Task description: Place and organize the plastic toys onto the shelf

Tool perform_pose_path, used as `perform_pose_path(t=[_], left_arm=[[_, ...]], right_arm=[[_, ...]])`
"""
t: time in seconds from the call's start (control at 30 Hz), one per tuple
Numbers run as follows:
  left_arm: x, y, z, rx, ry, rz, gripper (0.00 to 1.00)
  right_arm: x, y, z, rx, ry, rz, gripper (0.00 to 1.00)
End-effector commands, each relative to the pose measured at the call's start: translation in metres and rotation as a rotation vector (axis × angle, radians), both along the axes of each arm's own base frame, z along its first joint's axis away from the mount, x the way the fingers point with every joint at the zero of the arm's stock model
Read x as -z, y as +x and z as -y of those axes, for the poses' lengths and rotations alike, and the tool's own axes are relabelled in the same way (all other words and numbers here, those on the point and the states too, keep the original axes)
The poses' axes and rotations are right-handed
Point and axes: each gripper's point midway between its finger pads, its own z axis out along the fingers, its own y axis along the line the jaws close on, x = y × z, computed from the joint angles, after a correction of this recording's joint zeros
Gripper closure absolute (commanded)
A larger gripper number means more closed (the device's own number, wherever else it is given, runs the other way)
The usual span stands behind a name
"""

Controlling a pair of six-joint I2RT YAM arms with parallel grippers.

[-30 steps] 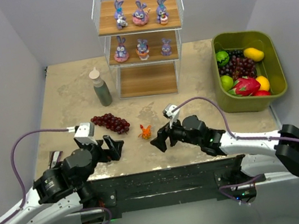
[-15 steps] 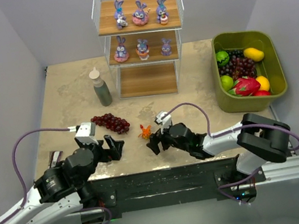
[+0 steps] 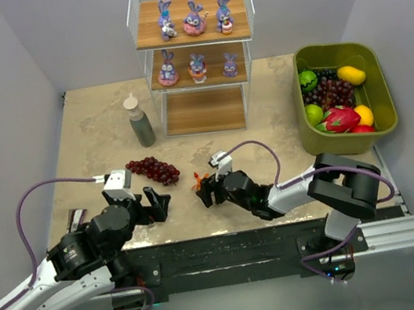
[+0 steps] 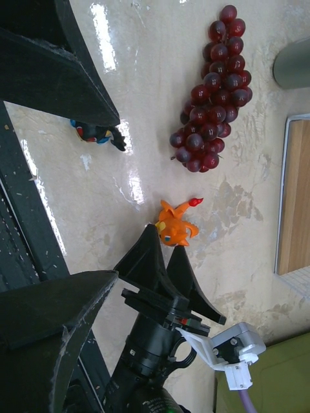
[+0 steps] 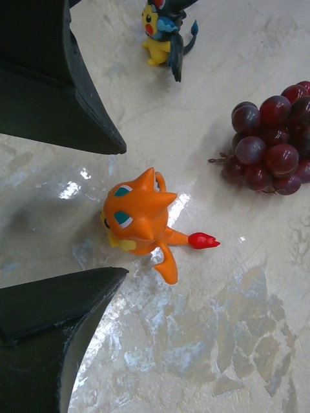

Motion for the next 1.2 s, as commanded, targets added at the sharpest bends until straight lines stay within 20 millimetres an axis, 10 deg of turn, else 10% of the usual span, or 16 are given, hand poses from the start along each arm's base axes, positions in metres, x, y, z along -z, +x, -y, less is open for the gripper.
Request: perform_pose_path(t=[0.0, 0.87, 1.17], left_arm=[[-0.010, 0.004, -0.003, -0.041, -0.032, 0.019, 0.03], [-0.012, 0.004, -0.005, -0.041, -0.042, 0.024, 0.03], [-0.012, 0.004, -0.005, -0.041, -0.039, 0.024, 0.03]], right_arm=[[-0.021, 0.014, -0.013, 0.068, 0.092, 0.028, 0.29], [-0.018, 0.030, -0.018, 0.166, 0.081, 0.011, 0.72], [-0.045, 0.043, -0.010, 0.244, 0.075, 0.053, 0.78]])
